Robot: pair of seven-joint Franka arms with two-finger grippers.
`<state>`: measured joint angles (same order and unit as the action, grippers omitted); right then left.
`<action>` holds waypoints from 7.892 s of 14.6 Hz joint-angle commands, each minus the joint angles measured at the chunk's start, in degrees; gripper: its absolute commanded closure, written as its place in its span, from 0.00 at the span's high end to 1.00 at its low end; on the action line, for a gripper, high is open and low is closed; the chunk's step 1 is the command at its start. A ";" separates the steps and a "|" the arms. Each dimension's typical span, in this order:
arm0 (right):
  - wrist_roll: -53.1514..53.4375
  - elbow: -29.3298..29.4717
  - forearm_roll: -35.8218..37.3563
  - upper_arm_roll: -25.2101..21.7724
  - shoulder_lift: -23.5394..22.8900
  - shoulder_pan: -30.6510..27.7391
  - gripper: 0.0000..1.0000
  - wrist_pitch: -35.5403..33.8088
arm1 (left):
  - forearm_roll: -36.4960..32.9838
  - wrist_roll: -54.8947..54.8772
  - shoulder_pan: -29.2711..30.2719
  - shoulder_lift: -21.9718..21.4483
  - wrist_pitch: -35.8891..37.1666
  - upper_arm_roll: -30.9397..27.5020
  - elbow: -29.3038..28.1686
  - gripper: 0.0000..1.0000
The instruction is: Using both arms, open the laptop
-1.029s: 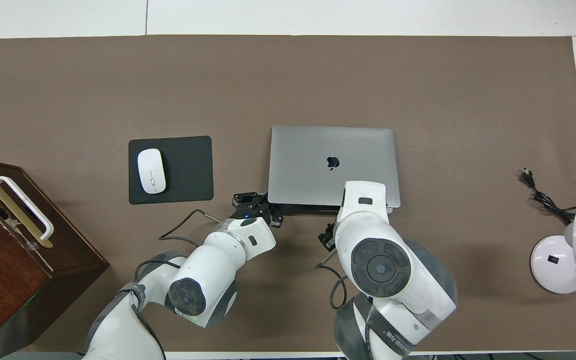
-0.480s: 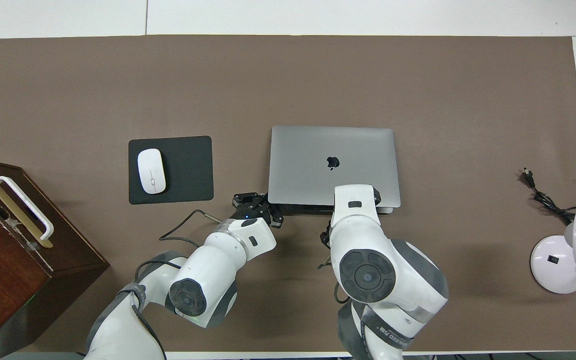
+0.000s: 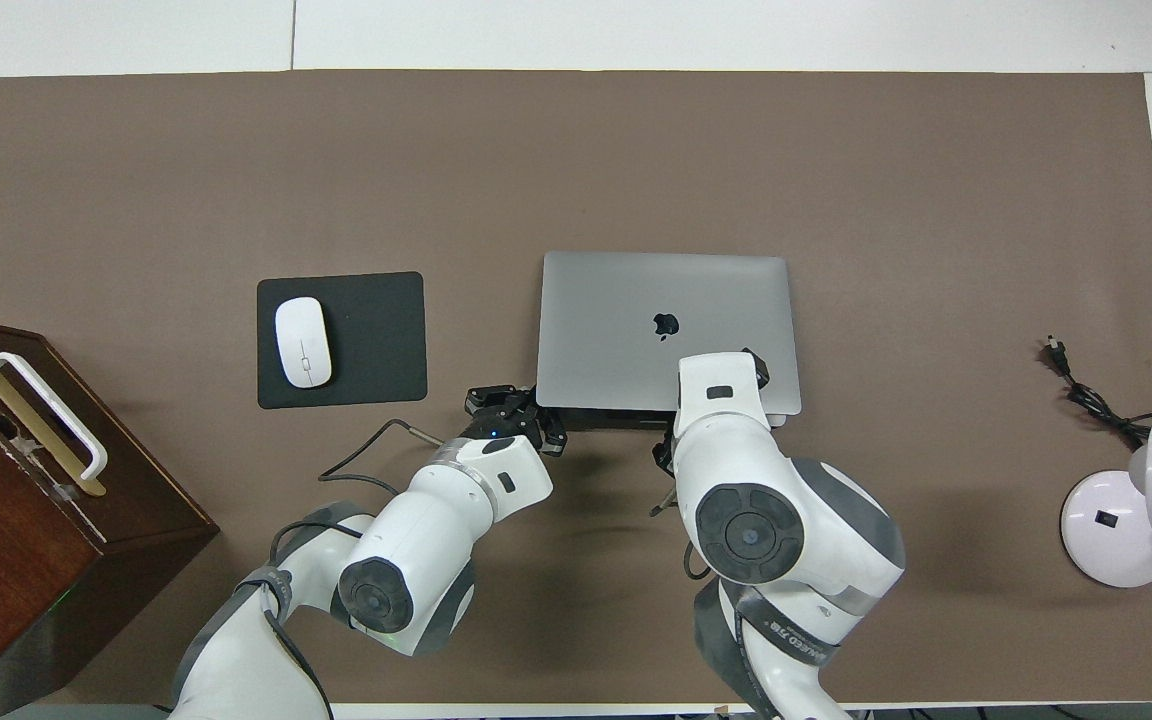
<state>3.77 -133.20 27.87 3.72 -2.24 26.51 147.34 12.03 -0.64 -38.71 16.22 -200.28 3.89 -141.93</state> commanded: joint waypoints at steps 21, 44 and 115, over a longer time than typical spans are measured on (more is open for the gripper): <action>-3.59 10.85 1.75 0.32 -4.97 -3.13 1.00 1.02 | 1.77 -0.33 -3.39 3.99 -0.46 0.15 1.75 0.00; -21.79 36.78 -6.15 0.41 -15.07 -11.65 1.00 -9.36 | 1.94 -0.33 -3.83 4.69 -0.37 0.07 2.19 0.00; -0.34 39.33 -29.97 -4.51 1.36 -24.57 1.00 -57.61 | -0.52 -8.77 43.54 -34.33 97.90 -0.37 29.26 1.00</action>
<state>4.29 -94.60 -1.29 -0.47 -0.46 2.61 89.20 12.49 -9.64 2.05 -17.45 -103.07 2.78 -113.09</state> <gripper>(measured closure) 0.000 0.000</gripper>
